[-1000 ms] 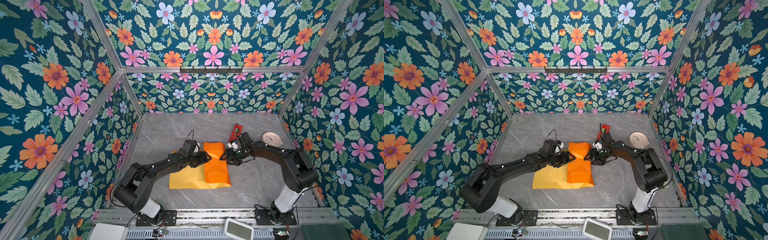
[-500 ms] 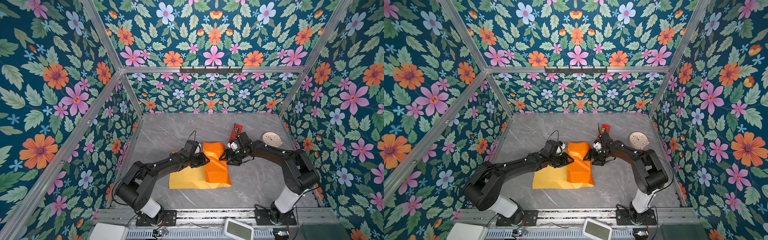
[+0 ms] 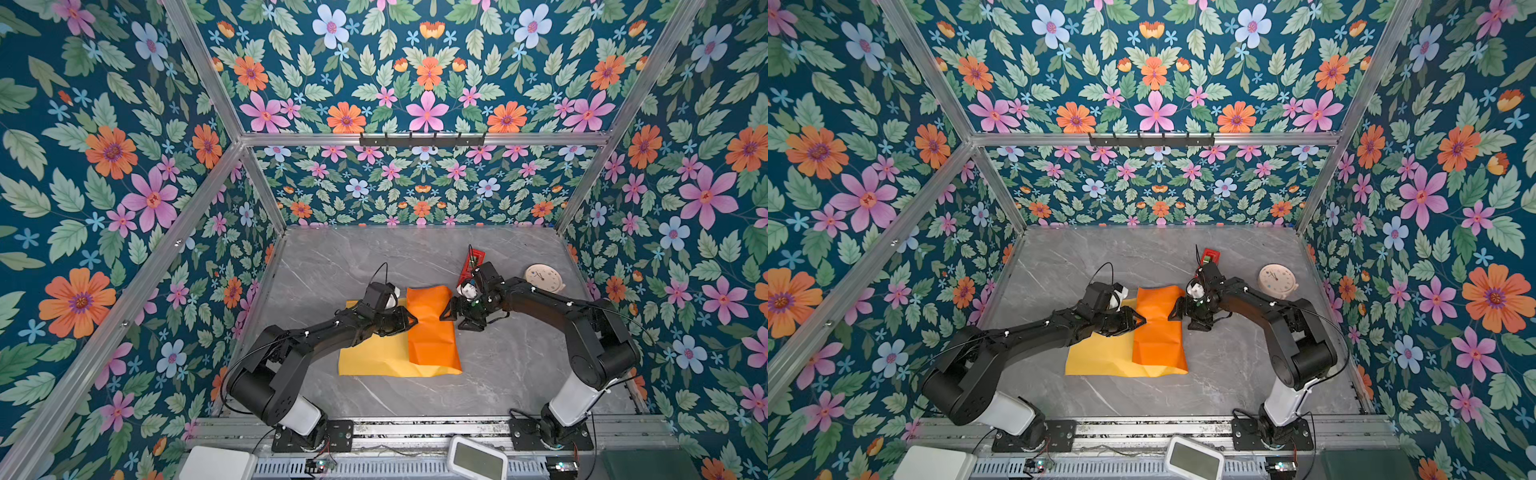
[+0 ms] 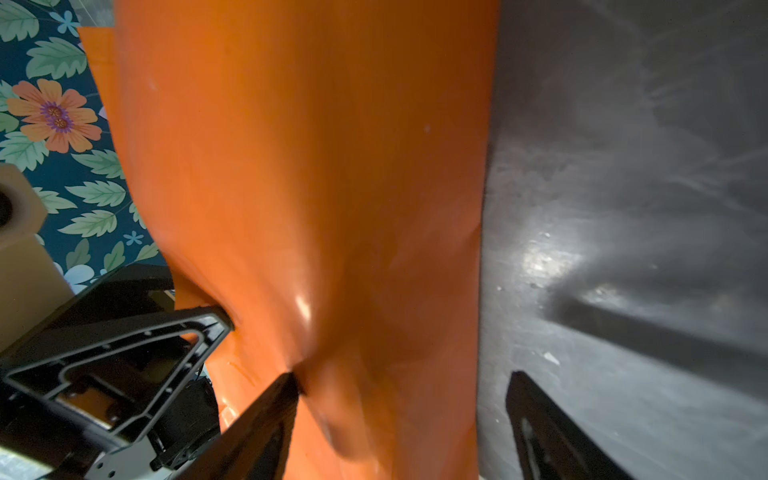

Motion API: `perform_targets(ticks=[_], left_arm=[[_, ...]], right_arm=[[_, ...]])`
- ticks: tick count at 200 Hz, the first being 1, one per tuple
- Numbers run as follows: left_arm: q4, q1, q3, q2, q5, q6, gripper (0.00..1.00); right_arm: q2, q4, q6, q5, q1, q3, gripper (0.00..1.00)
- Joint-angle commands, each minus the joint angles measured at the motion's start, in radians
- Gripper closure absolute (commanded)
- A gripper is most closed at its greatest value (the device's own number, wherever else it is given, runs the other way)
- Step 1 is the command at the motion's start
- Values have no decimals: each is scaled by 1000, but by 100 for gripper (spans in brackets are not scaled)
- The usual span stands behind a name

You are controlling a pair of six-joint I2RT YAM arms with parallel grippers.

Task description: Wrap the gift box in paper

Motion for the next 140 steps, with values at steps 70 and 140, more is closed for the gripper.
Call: perform_targets(ticks=[70, 140], left_arm=[[-181, 10, -18, -6, -76, 31, 70], [-100, 17, 27, -40, -42, -36, 36]], right_arm=[[26, -26, -15, -14, -19, -5, 20], [42, -52, -36, 80, -6, -66, 23]])
